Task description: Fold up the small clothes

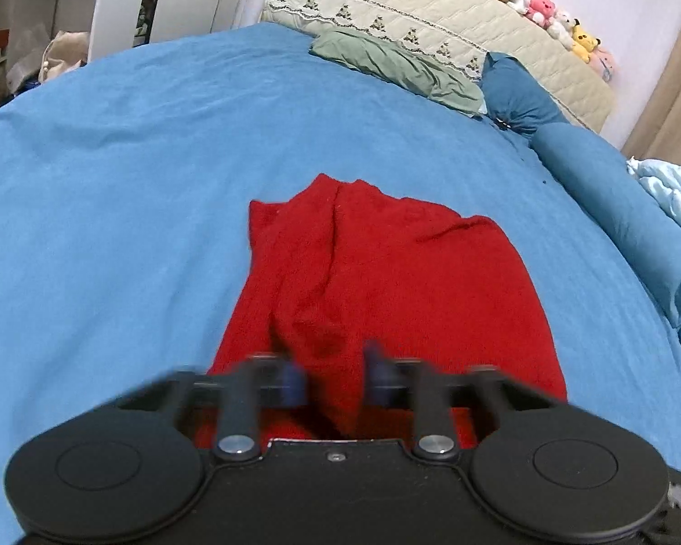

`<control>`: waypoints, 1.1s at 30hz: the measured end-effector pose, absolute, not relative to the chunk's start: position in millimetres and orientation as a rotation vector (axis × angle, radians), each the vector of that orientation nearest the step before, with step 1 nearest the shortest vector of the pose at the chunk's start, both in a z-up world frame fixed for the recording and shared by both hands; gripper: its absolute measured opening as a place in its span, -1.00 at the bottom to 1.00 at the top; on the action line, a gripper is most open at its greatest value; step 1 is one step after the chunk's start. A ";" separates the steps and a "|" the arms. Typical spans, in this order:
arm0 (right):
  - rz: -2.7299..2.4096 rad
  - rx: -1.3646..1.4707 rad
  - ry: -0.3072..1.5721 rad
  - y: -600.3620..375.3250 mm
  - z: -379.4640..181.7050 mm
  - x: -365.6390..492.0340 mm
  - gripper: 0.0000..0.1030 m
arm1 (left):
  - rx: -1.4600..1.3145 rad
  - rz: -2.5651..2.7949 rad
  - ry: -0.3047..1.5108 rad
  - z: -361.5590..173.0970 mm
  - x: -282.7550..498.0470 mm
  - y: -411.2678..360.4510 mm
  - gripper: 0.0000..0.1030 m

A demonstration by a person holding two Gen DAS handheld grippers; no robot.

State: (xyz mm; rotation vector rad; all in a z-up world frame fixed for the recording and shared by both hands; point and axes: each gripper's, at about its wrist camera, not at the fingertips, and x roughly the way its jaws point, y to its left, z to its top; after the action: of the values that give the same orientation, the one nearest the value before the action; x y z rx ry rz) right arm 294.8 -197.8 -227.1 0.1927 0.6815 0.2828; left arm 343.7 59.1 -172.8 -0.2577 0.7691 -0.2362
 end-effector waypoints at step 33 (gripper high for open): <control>0.079 0.065 0.687 -210.6 -244.9 281.7 0.77 | -0.131 -0.123 0.680 -202.6 294.0 98.7 0.15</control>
State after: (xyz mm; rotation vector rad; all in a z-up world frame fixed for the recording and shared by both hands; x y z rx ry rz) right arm 281.7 -210.6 -244.9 0.0651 0.6874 0.0788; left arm 294.0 98.7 -202.6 -0.1312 0.6799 -0.1227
